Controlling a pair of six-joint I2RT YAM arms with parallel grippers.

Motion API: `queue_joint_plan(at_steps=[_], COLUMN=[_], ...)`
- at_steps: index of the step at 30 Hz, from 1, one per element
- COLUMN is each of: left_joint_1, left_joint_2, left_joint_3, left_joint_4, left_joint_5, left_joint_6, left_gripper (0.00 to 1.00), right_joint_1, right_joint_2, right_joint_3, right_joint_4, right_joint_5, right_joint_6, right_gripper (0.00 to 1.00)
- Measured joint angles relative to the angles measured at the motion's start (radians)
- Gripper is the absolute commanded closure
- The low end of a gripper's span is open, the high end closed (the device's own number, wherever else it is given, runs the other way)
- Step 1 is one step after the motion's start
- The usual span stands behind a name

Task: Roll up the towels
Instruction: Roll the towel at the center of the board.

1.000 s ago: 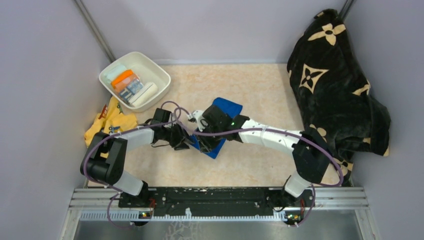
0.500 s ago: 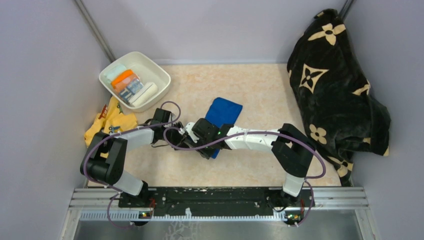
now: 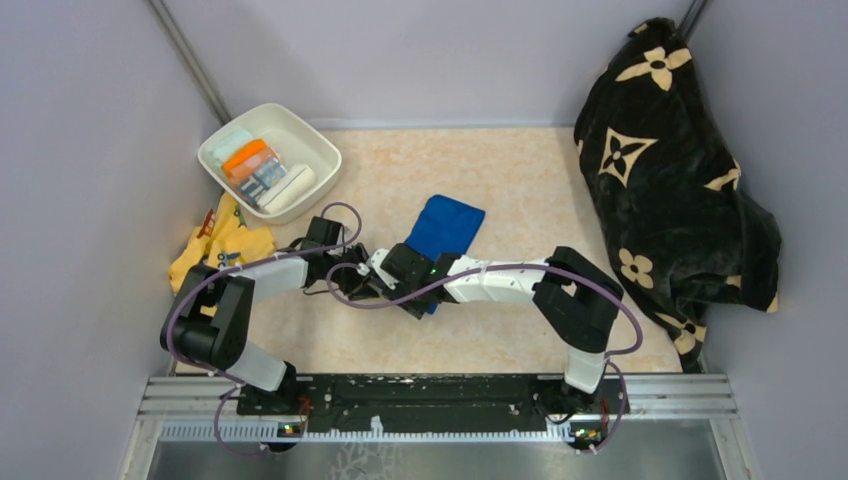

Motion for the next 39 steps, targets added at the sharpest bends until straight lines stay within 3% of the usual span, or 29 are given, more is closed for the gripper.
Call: queue_joint_plan(at_steps=[10, 13, 17, 22, 25, 31, 39], left_joint_1=[-0.002, -0.003, -0.003, -0.001, 0.016, 0.041, 0.041], left_joint_2=[0.002, 0.008, 0.011, -0.03, -0.108, -0.278, -0.394], left_joint_3=[0.003, 0.01, 0.016, 0.014, -0.004, -0.014, -0.071], left_joint_4=[0.001, 0.001, 0.0, -0.029, -0.087, -0.209, -0.303], left_joint_5=[0.0, 0.002, 0.002, -0.028, -0.074, -0.142, -0.139], left_joint_6=[-0.002, -0.002, -0.003, 0.002, 0.01, 0.033, 0.043], left_gripper=[0.44, 0.43, 0.38, 0.3, 0.26, 0.25, 0.26], right_joint_1=[0.014, 0.019, 0.019, 0.013, -0.015, -0.097, -0.236], right_joint_2=[0.043, 0.043, 0.047, 0.049, 0.048, 0.058, 0.126], right_joint_3=[-0.023, -0.031, -0.032, -0.027, -0.011, -0.005, -0.05], right_joint_4=[0.039, 0.052, 0.058, 0.055, 0.051, 0.059, 0.167], right_joint_5=[0.069, 0.09, 0.129, 0.122, 0.006, -0.38, -0.789], right_joint_6=[-0.019, -0.019, -0.027, -0.024, -0.012, 0.077, 0.27], right_gripper=[0.58, 0.69, 1.0, 1.0, 1.0, 1.0, 1.0])
